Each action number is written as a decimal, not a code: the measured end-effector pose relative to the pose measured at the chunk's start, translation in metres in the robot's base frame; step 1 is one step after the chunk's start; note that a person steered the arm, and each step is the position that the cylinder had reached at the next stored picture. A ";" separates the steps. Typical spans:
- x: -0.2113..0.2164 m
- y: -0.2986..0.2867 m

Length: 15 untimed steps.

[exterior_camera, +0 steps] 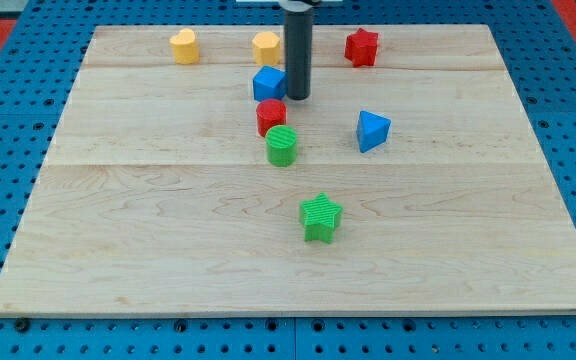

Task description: Move blue triangle below the green circle

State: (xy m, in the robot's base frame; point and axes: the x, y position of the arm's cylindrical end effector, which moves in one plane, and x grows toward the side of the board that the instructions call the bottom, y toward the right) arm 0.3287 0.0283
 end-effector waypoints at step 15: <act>0.128 0.076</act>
State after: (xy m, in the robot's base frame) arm 0.4566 0.1047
